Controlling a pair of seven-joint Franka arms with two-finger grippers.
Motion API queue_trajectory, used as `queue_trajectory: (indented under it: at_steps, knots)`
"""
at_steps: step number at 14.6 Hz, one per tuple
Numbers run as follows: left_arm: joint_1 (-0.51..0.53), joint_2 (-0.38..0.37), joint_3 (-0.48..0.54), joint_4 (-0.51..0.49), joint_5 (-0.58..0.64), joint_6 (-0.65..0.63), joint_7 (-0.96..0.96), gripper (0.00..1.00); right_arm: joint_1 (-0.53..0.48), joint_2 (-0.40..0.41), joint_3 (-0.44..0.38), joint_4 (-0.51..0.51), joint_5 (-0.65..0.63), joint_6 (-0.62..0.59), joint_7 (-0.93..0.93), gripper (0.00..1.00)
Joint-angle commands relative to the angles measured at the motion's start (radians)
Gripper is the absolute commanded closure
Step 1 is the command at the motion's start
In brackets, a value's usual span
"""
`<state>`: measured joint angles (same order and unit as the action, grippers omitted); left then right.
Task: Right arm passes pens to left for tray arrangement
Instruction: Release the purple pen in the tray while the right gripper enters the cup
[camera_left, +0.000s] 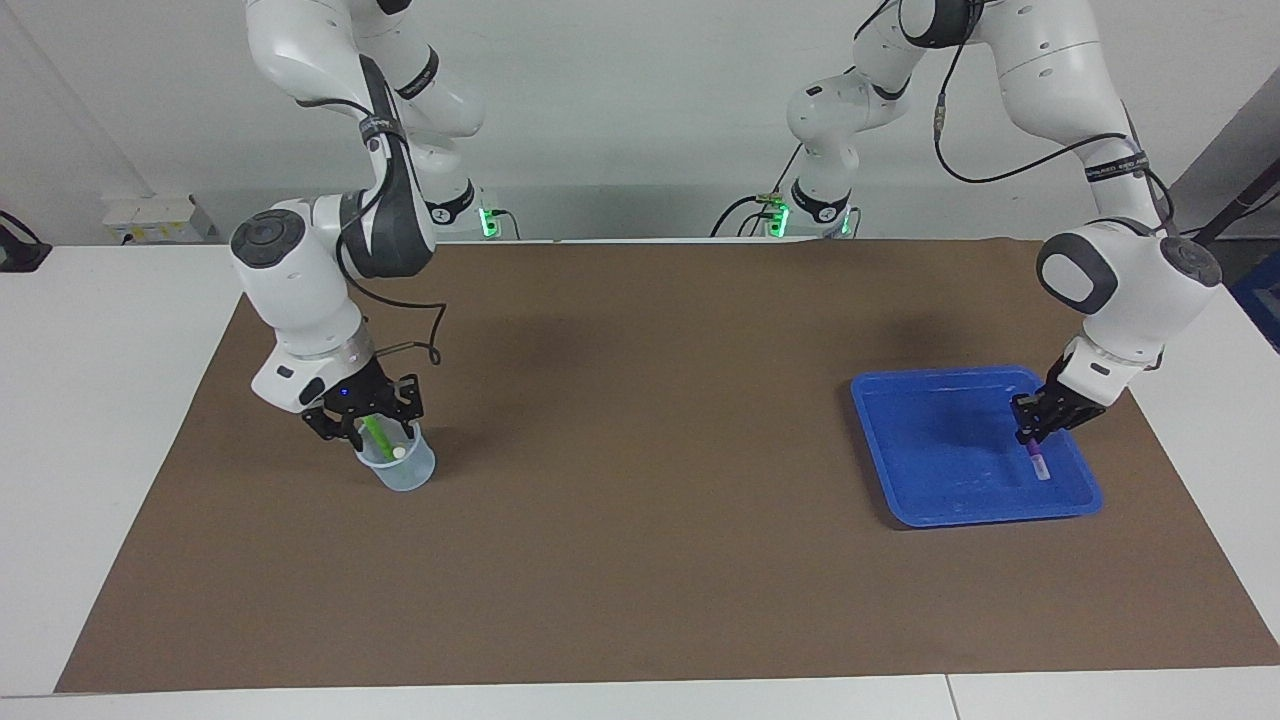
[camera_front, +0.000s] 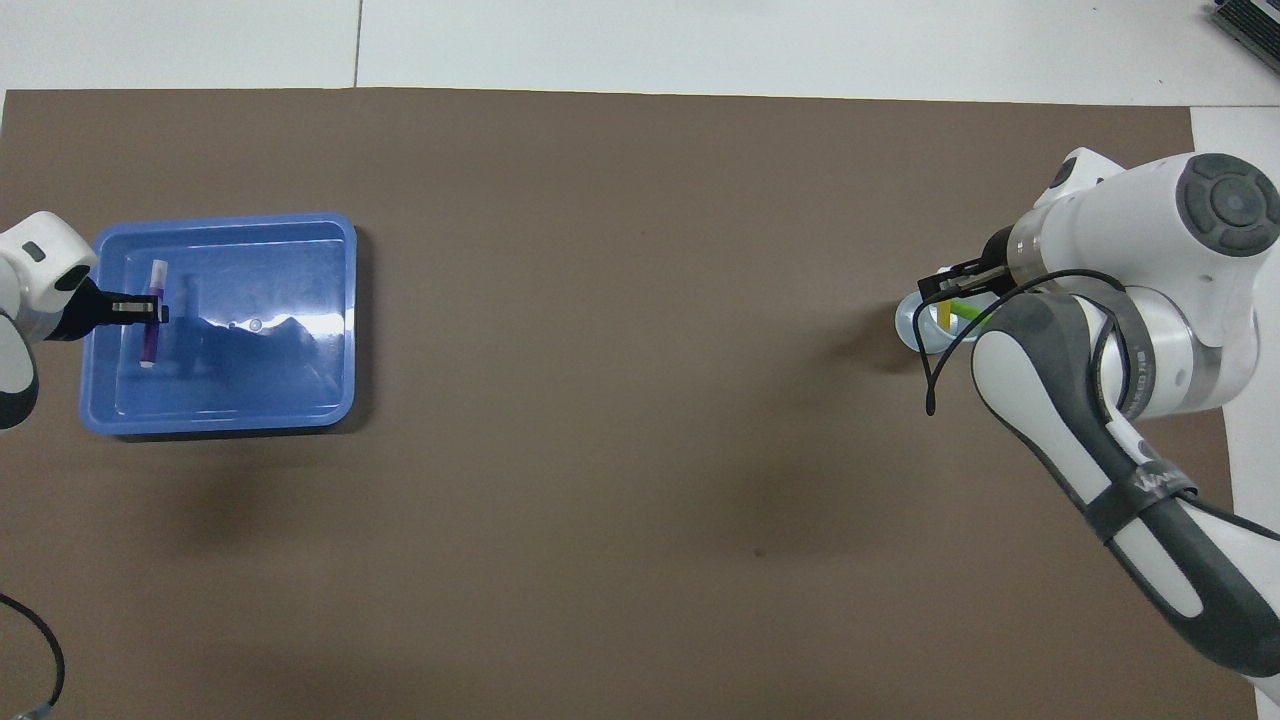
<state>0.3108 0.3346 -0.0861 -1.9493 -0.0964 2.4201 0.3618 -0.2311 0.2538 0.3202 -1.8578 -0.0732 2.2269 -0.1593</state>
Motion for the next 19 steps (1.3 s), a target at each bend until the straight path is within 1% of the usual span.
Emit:
queue_trajectory:
  at_steps: [1,3,6,7,8,10,12,17,19]
  knots:
    - [0.030,-0.009,-0.007,-0.048,0.018,0.054,0.034,1.00,0.004,0.011,0.007,0.003,-0.023,0.030,0.015,0.34]
    - [0.036,-0.009,-0.007,-0.048,0.018,0.056,0.039,1.00,0.003,0.022,0.007,0.000,-0.028,0.042,0.015,0.36]
    - [0.036,-0.008,-0.007,-0.045,0.018,0.057,0.037,1.00,0.001,0.022,0.007,-0.003,-0.037,0.039,0.015,0.48]
    - [0.036,-0.008,-0.007,-0.046,0.017,0.059,0.037,1.00,0.001,0.021,0.007,-0.003,-0.037,0.037,0.015,0.50]
    - [0.036,-0.008,-0.007,-0.046,0.017,0.059,0.036,1.00,0.001,0.021,0.005,-0.003,-0.037,0.036,0.015,0.54]
    - [0.036,-0.008,-0.007,-0.049,0.017,0.059,0.033,1.00,-0.004,0.021,0.005,-0.004,-0.046,0.037,0.014,0.55]
    - [0.036,-0.005,-0.007,-0.050,0.017,0.065,0.031,0.94,-0.010,0.021,0.005,-0.006,-0.066,0.039,0.012,0.56]
    - [0.037,0.001,-0.007,-0.053,0.017,0.071,0.031,0.92,-0.011,0.035,0.005,-0.004,-0.071,0.042,0.015,0.57]
    - [0.037,0.001,-0.007,-0.060,0.017,0.079,0.031,0.90,-0.010,0.035,0.007,-0.003,-0.071,0.042,0.017,0.59]
